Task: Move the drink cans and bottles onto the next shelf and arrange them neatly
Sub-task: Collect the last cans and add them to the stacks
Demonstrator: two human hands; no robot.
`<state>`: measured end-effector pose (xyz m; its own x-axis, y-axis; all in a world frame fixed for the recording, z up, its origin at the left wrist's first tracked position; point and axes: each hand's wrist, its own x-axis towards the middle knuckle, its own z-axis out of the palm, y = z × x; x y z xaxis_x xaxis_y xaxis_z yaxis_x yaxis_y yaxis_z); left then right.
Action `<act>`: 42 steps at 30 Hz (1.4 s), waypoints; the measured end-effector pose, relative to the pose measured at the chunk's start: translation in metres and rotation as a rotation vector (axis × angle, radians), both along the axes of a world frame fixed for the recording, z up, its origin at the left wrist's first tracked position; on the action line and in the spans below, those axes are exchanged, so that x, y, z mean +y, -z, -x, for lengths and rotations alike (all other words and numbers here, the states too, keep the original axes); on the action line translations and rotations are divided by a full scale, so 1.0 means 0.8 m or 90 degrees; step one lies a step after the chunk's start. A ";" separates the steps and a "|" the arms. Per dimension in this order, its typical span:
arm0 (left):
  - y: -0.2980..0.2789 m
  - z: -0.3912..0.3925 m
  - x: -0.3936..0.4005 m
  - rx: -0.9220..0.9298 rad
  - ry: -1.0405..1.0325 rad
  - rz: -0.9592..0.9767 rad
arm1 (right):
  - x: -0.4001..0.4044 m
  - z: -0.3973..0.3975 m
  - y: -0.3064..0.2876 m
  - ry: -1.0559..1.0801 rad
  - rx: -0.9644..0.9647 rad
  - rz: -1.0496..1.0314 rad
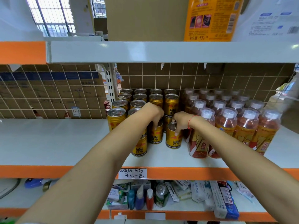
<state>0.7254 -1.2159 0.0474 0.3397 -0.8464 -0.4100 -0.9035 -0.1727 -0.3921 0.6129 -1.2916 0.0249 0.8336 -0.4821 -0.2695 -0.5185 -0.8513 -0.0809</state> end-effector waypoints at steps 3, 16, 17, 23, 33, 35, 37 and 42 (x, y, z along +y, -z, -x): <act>0.001 -0.001 0.000 0.000 0.001 0.002 | 0.000 -0.001 0.001 0.017 -0.015 -0.007; 0.003 -0.003 -0.001 0.027 -0.003 0.013 | 0.004 -0.012 0.005 0.078 -0.079 -0.014; 0.003 -0.003 -0.001 0.028 -0.003 0.014 | 0.004 -0.012 0.005 0.080 -0.080 -0.014; 0.001 -0.002 0.002 0.025 0.008 0.012 | 0.005 -0.012 0.005 0.088 -0.105 0.000; 0.001 -0.001 0.002 0.020 0.008 0.009 | 0.009 -0.012 0.007 0.107 -0.129 0.017; 0.001 -0.002 0.001 0.023 0.012 0.009 | 0.010 -0.012 0.006 0.110 -0.133 0.014; 0.002 -0.002 0.000 0.024 0.008 0.009 | 0.010 -0.012 0.007 0.111 -0.138 0.013; 0.003 -0.001 -0.001 0.024 0.001 0.013 | 0.011 -0.011 0.009 0.118 -0.149 0.007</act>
<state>0.7266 -1.2166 0.0451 0.3236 -0.8552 -0.4048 -0.9177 -0.1796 -0.3543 0.6216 -1.2831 0.0174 0.7701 -0.6335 -0.0742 -0.6332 -0.7454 -0.2084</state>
